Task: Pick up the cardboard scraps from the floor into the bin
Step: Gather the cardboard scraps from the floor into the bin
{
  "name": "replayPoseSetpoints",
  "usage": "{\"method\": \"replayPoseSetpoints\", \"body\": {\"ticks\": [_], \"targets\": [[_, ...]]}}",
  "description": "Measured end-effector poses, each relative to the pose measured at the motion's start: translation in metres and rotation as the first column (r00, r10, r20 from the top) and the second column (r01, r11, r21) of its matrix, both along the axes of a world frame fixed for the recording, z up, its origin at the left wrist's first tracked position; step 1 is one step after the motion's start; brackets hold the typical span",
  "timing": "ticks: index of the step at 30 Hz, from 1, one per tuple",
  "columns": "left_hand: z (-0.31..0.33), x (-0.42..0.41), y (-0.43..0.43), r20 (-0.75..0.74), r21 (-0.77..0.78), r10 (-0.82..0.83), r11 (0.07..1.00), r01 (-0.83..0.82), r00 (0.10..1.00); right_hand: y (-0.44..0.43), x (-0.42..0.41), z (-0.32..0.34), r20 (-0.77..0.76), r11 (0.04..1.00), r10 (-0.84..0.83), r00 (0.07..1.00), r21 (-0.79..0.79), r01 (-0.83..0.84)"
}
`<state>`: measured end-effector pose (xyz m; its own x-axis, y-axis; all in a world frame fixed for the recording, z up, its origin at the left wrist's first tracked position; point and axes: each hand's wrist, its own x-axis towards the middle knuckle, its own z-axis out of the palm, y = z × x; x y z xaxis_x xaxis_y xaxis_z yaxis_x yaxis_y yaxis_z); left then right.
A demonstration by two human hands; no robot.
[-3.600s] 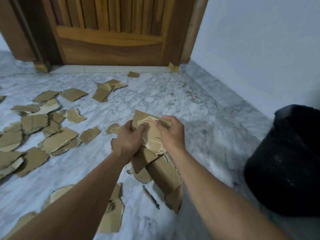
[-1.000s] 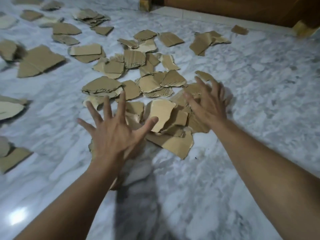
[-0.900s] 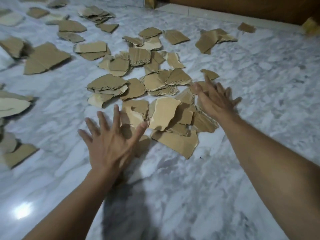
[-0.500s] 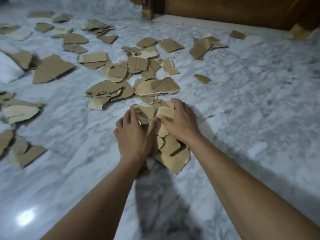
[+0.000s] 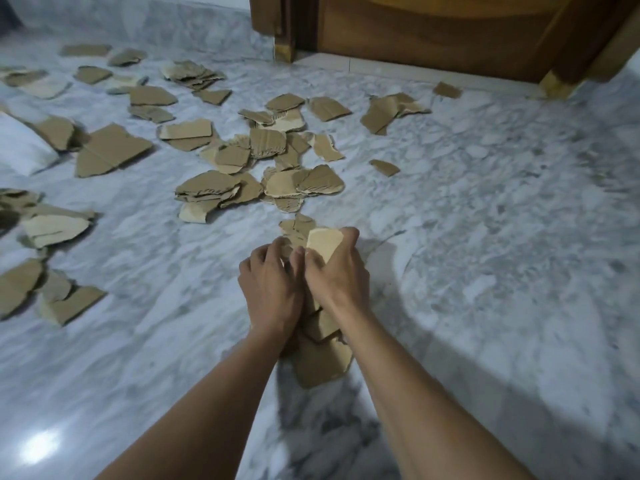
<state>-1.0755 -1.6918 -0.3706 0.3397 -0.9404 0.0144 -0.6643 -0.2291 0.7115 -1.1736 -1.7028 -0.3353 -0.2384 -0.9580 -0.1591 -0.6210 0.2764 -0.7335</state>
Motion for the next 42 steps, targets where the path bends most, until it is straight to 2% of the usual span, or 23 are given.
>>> {"method": "replayPoseSetpoints", "body": {"ticks": [2,6,9,12,15,21,24,27,32,35,39,40,42], "targets": [[0.002,-0.004,0.006,-0.068,-0.052,-0.018,0.999,0.015,0.998,0.012,0.003,-0.005,0.145,1.000,-0.013,0.989,0.010,0.012],[0.008,-0.006,0.016,-0.179,-0.104,-0.034,0.994,0.015,0.983,0.018,-0.004,-0.019,0.453,0.988,-0.104,0.885,-0.053,0.143],[0.022,-0.017,0.021,-0.300,-0.111,0.027,0.992,-0.063,0.954,0.022,-0.015,-0.017,0.545,0.968,-0.168,0.822,-0.067,0.242],[0.040,-0.039,0.023,-0.412,-0.071,-0.009,0.997,-0.022,0.911,0.028,-0.036,-0.007,0.592,0.952,-0.199,0.781,-0.071,0.296],[0.061,-0.066,0.021,-0.539,-0.077,-0.073,0.996,0.037,0.839,0.035,-0.072,0.017,0.581,0.931,-0.224,0.782,-0.111,0.349],[0.143,-0.152,0.026,-0.684,-0.185,-0.231,0.972,0.143,0.692,0.063,-0.157,0.108,0.637,0.840,-0.257,0.727,-0.224,0.493],[0.190,-0.208,0.035,-0.720,-0.249,-0.322,0.947,0.204,0.615,0.083,-0.211,0.164,0.551,0.797,-0.258,0.794,-0.343,0.497],[0.243,-0.275,0.052,-0.731,-0.337,-0.434,0.900,0.275,0.527,0.111,-0.274,0.225,0.458,0.712,-0.314,0.832,-0.466,0.525],[0.316,-0.403,0.096,-0.748,-0.423,-0.545,0.831,0.362,0.378,0.170,-0.384,0.301,0.363,0.568,-0.434,0.824,-0.600,0.563],[0.331,-0.474,0.126,-0.741,-0.435,-0.592,0.782,0.446,0.316,0.209,-0.446,0.318,0.353,0.498,-0.511,0.784,-0.622,0.604],[0.320,-0.547,0.164,-0.697,-0.411,-0.655,0.698,0.587,0.291,0.256,-0.518,0.299,0.312,0.424,-0.632,0.710,-0.628,0.653],[0.315,-0.561,0.171,-0.681,-0.393,-0.671,0.673,0.627,0.294,0.266,-0.531,0.289,0.319,0.413,-0.654,0.686,-0.610,0.676],[0.306,-0.578,0.179,-0.641,-0.333,-0.701,0.620,0.711,0.311,0.285,-0.549,0.270,0.285,0.450,-0.691,0.665,-0.550,0.703]]}}
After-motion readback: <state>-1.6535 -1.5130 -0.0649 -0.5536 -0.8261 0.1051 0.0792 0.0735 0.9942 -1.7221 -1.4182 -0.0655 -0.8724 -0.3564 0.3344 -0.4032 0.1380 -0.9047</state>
